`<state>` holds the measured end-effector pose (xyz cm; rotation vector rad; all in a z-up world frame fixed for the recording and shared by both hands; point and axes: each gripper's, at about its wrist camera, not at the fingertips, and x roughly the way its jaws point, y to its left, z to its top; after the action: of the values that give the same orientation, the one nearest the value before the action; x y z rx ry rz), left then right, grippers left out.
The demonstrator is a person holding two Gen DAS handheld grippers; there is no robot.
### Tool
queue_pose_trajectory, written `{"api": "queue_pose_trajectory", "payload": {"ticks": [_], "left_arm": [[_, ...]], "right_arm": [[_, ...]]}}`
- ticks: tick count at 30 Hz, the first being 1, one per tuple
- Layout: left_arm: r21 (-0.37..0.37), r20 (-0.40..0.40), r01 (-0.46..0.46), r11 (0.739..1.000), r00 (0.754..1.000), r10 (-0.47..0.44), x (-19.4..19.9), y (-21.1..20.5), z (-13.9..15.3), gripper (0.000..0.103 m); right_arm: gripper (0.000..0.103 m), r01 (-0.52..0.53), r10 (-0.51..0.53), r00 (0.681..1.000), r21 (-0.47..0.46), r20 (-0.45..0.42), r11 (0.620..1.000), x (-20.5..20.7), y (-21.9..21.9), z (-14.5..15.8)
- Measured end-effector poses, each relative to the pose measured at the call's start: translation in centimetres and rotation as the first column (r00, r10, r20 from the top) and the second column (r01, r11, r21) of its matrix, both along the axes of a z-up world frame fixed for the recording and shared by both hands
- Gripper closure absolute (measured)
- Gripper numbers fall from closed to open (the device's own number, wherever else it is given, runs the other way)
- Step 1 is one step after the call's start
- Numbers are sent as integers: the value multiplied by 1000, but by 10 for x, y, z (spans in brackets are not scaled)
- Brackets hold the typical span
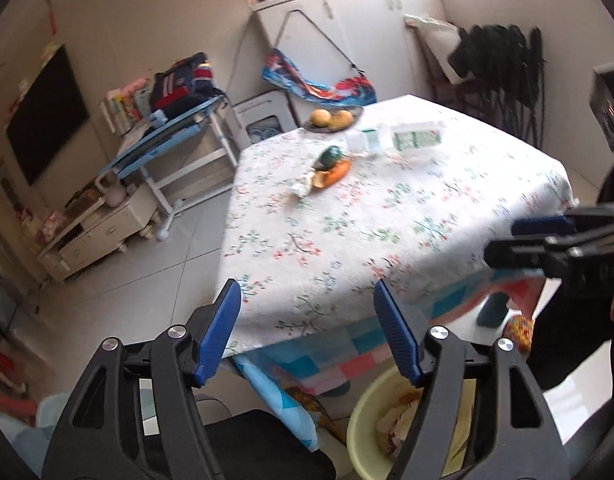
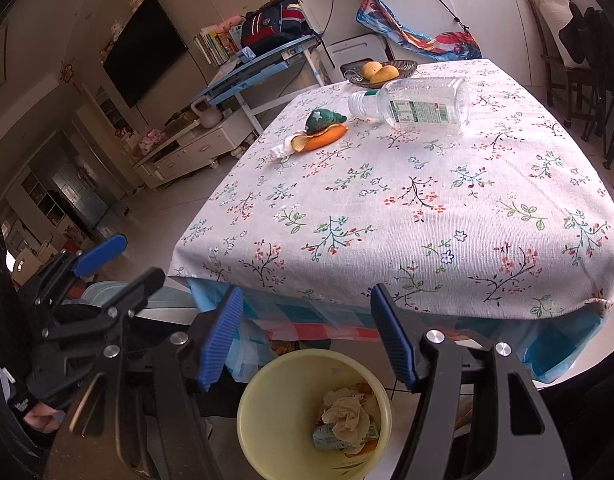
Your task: Collect trash
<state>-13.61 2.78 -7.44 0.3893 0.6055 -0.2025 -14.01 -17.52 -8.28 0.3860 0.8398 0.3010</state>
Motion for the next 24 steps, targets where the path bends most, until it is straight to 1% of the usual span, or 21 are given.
{"api": "queue_pose_trajectory", "payload": {"ticks": [2,4,7,10,12,15,19,21,24], "left_arm": [[-64,8,-71,995,997,71,9,12,8,34],[-114,9,-125,986,992,127,16,20,12,34],[-155,13,-173,973,984,178,23,27,14,34],[-200,7,-199,959,979,205,27,33,16,34],[-230,-5,-210,950,977,214,31,36,17,34],[-277,-46,-216,936,976,211,44,37,15,34],[-302,-68,-225,926,974,214,68,32,14,34],[-307,-72,-214,928,977,201,80,28,16,34],[-290,-68,-194,937,981,182,101,19,19,34]], "right_arm": [[38,-5,5,1000,-14,11,1000,0,3,1],[38,-11,11,1000,-24,18,1000,1,5,2],[38,-16,17,1000,-36,26,999,1,7,2],[38,-15,17,999,-40,37,999,0,9,4],[38,-15,17,999,-42,44,999,0,10,5],[38,-15,17,999,-41,46,999,2,12,5],[38,-24,26,999,-38,45,999,10,15,6],[38,-34,35,998,-33,45,999,18,17,7],[38,-29,30,999,-18,43,999,38,15,9]]}}
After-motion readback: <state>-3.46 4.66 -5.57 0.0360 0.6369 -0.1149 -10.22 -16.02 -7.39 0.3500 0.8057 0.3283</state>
